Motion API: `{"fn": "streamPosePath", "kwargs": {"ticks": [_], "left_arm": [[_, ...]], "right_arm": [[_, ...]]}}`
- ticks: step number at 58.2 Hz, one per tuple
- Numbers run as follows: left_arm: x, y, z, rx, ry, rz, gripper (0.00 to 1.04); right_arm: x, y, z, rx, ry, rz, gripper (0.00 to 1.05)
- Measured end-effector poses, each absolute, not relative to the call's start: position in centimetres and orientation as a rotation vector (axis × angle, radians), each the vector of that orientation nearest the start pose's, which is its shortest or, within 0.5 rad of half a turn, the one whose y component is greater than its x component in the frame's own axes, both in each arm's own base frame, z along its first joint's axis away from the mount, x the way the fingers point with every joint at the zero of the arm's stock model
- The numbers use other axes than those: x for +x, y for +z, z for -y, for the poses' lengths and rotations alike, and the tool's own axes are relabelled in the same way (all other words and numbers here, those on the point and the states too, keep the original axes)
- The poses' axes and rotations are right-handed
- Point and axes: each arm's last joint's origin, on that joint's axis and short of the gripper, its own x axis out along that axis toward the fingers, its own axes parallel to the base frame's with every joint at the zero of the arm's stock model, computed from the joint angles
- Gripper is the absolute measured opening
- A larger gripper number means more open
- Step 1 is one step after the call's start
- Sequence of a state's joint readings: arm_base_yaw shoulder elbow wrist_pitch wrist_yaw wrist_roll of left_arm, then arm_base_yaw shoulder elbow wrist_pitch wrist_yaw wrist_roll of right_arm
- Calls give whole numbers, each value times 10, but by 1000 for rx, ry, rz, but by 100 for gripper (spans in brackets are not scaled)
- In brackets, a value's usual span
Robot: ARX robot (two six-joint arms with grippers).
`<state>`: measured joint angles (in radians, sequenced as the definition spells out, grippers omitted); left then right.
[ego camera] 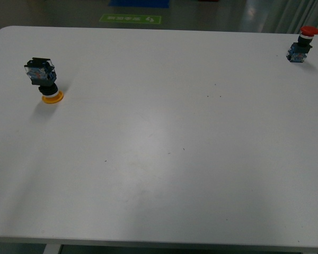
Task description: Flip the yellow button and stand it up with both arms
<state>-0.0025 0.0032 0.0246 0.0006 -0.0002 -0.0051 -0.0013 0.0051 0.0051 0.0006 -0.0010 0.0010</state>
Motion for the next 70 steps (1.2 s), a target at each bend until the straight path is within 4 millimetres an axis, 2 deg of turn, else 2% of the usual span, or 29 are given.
{"fn": "streamPosePath", "kwargs": {"ticks": [70], "left_arm": [[96, 172, 0, -5, -2, 22, 98]], "right_arm": [[98, 165, 0, 1, 0, 1, 97]]}}
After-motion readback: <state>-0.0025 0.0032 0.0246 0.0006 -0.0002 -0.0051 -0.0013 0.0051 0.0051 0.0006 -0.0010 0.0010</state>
